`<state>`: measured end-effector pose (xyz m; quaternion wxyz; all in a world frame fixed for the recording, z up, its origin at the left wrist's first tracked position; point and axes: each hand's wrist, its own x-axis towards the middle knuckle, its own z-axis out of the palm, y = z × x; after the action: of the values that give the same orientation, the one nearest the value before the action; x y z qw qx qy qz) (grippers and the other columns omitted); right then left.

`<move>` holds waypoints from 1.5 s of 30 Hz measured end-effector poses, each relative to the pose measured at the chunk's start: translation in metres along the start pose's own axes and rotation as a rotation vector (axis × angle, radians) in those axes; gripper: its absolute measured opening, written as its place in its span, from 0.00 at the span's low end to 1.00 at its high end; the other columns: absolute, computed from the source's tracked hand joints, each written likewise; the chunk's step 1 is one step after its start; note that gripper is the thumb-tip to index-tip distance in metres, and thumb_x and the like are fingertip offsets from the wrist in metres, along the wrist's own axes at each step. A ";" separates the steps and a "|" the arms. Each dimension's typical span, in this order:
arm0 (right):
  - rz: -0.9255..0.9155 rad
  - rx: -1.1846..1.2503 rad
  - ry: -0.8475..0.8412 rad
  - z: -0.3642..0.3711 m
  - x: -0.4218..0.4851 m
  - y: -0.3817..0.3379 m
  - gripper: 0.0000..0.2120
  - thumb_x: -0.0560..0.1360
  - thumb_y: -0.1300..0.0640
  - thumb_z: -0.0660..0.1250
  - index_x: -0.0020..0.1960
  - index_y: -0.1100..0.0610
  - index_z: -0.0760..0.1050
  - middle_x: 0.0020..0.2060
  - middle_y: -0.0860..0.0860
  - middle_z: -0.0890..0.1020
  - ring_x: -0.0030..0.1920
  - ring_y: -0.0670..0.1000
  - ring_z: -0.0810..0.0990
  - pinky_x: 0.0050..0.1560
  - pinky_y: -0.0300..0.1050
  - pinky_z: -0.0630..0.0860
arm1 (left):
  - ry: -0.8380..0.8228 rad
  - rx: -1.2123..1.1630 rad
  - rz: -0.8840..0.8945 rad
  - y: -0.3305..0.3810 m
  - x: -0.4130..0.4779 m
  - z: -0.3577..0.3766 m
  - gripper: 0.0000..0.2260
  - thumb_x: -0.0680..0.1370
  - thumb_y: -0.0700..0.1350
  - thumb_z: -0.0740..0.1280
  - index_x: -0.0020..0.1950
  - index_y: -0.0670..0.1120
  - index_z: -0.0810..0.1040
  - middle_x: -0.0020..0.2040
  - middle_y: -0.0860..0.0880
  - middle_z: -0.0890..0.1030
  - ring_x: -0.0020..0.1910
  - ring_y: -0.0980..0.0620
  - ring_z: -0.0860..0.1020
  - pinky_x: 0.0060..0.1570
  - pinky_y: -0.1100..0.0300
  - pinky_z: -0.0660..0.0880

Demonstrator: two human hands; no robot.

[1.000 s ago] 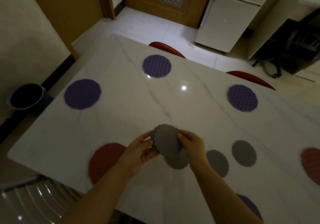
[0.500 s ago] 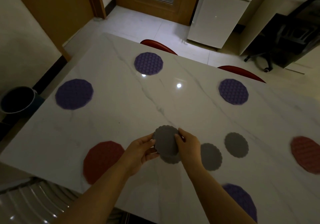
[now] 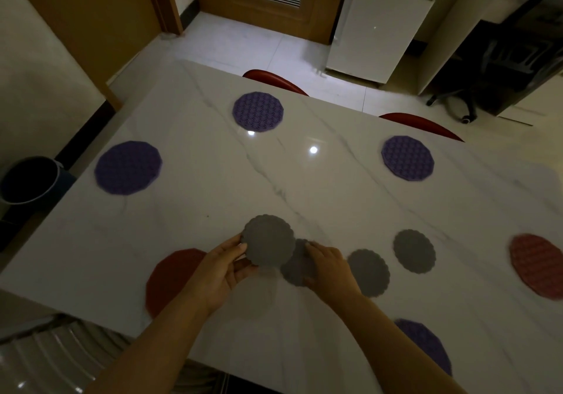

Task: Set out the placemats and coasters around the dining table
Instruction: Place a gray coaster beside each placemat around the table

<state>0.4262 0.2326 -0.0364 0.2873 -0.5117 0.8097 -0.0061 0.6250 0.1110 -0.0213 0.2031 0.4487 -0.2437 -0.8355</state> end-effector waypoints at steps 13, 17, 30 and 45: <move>0.235 0.338 0.116 -0.005 -0.003 -0.003 0.17 0.75 0.54 0.65 0.62 0.55 0.71 0.58 0.54 0.72 0.53 0.50 0.74 0.56 0.42 0.71 | -0.061 -0.022 -0.024 0.003 -0.009 -0.002 0.11 0.81 0.39 0.59 0.58 0.48 0.79 0.52 0.48 0.85 0.50 0.48 0.84 0.41 0.58 0.81; 0.324 0.711 0.337 -0.040 -0.017 0.010 0.08 0.76 0.58 0.65 0.54 0.58 0.77 0.45 0.54 0.81 0.42 0.50 0.78 0.44 0.41 0.72 | -0.055 -0.019 -0.019 0.004 -0.008 -0.004 0.12 0.80 0.39 0.60 0.60 0.47 0.79 0.54 0.47 0.85 0.52 0.46 0.83 0.43 0.57 0.81; 0.326 1.349 0.287 -0.048 -0.029 -0.026 0.07 0.73 0.57 0.69 0.51 0.54 0.81 0.43 0.49 0.85 0.44 0.49 0.84 0.45 0.39 0.79 | -0.150 0.052 -0.083 -0.005 -0.016 0.024 0.14 0.79 0.39 0.61 0.64 0.45 0.76 0.57 0.43 0.83 0.53 0.43 0.83 0.47 0.54 0.82; 0.347 0.892 0.499 -0.031 -0.041 -0.020 0.15 0.75 0.56 0.67 0.61 0.56 0.77 0.54 0.53 0.83 0.47 0.47 0.77 0.53 0.40 0.74 | -0.243 0.158 -0.119 -0.019 -0.020 0.047 0.12 0.77 0.42 0.65 0.60 0.49 0.80 0.58 0.43 0.83 0.56 0.41 0.81 0.48 0.54 0.81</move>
<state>0.4407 0.2487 0.0140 0.2724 -0.1816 0.8448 -0.4233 0.5930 0.1478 0.0033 0.0861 0.3725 -0.3044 -0.8725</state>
